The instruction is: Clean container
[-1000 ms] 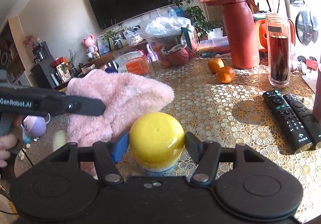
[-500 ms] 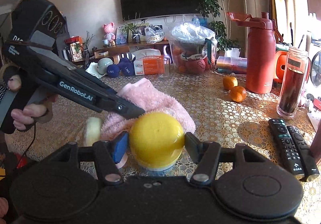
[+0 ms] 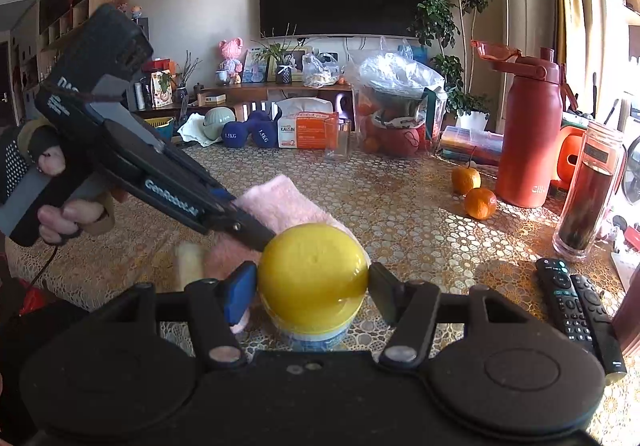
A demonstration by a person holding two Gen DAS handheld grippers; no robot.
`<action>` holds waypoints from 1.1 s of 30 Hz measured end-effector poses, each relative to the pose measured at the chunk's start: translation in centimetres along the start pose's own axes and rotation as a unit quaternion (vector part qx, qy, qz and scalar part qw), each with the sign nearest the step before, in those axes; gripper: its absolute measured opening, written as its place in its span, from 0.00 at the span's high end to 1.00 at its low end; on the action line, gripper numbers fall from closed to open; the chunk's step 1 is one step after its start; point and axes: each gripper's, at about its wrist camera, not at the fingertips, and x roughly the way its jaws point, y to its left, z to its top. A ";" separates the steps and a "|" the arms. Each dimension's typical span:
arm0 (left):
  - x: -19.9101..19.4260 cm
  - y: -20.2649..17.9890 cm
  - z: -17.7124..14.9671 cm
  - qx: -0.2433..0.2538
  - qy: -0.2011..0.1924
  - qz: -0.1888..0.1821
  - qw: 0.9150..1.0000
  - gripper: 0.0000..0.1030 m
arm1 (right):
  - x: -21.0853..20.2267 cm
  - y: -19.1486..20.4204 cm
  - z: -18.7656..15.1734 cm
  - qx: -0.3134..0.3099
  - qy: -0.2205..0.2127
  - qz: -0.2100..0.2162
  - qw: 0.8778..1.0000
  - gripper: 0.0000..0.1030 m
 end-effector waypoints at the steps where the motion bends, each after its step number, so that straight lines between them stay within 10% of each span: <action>1: -0.7 -0.1 0.2 -0.001 -0.007 -0.005 1.000 0.78 | 0.0 0.0 0.0 -0.001 0.000 0.000 1.000 0.42; 12: -3.5 -4.9 1.5 0.057 -0.040 -0.050 0.996 0.78 | 0.1 0.8 0.1 -0.023 0.001 -0.006 1.000 0.42; 33: 3.3 -2.0 1.0 0.038 0.025 -0.001 0.999 0.78 | 0.2 0.4 0.0 -0.021 -0.003 0.002 1.000 0.42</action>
